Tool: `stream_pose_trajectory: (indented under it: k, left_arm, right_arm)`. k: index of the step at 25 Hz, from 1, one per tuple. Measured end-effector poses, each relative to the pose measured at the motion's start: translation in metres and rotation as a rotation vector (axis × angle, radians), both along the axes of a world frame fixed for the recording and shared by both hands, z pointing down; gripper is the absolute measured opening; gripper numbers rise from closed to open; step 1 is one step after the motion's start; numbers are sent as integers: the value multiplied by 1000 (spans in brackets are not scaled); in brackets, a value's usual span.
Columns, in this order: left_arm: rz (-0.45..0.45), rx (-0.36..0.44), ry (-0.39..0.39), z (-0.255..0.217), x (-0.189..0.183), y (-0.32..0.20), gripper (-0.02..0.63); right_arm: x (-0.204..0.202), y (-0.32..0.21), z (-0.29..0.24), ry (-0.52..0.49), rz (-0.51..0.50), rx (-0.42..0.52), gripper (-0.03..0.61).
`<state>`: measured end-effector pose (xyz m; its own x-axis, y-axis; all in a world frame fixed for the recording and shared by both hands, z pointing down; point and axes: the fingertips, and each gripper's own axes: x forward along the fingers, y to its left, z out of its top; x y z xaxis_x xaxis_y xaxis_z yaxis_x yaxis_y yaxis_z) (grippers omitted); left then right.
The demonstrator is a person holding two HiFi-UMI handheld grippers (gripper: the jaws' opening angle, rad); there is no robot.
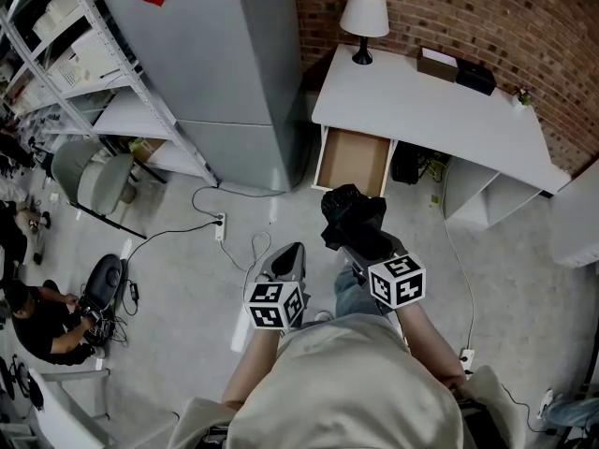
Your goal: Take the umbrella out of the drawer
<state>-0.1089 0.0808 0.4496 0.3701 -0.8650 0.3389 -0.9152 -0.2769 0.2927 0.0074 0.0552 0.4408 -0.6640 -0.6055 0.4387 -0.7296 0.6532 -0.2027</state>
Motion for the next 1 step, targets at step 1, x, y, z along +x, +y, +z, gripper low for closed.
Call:
stream_pose_trajectory:
  k: [1]
  left_arm:
    - [-1, -2, 0, 1, 0, 0, 12]
  right_arm:
    - [0, -1, 0, -1, 2, 0, 252]
